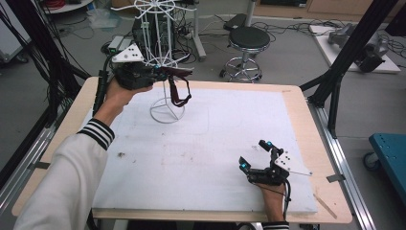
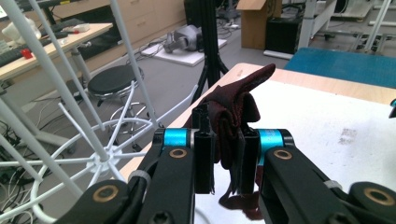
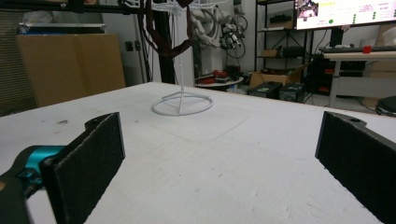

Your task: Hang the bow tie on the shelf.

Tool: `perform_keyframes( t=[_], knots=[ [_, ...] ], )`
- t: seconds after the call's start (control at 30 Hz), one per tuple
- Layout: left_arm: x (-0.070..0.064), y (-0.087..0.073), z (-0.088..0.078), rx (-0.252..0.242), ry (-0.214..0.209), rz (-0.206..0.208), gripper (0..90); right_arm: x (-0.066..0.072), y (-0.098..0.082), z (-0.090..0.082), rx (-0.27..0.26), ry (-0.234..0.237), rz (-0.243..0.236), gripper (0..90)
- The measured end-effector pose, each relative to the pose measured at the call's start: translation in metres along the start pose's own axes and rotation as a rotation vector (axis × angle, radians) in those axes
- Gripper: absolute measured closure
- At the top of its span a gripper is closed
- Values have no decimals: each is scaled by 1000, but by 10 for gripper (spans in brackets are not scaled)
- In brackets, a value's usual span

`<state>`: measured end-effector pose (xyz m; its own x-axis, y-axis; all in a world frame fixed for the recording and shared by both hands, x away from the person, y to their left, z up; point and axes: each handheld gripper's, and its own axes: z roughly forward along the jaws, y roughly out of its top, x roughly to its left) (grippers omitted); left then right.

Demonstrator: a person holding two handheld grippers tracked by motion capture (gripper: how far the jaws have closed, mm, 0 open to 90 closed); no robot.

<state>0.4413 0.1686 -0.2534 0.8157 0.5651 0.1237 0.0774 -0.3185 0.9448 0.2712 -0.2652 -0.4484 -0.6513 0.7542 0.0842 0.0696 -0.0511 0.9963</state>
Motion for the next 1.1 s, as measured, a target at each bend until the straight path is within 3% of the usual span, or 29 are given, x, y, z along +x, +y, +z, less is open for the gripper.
perform_keyframes(
  t=[0.23,0.87,1.1],
  knots=[
    [4,-4,5,-4,0,-13,815,-1,-3,-1,-4,-7,7,6],
    [13,-12,14,54,42,-36,805,-1,-4,0,-2,-8,16,6],
    [12,-11,14,68,63,-26,726,-2,-4,0,-3,-7,17,6]
  ],
)
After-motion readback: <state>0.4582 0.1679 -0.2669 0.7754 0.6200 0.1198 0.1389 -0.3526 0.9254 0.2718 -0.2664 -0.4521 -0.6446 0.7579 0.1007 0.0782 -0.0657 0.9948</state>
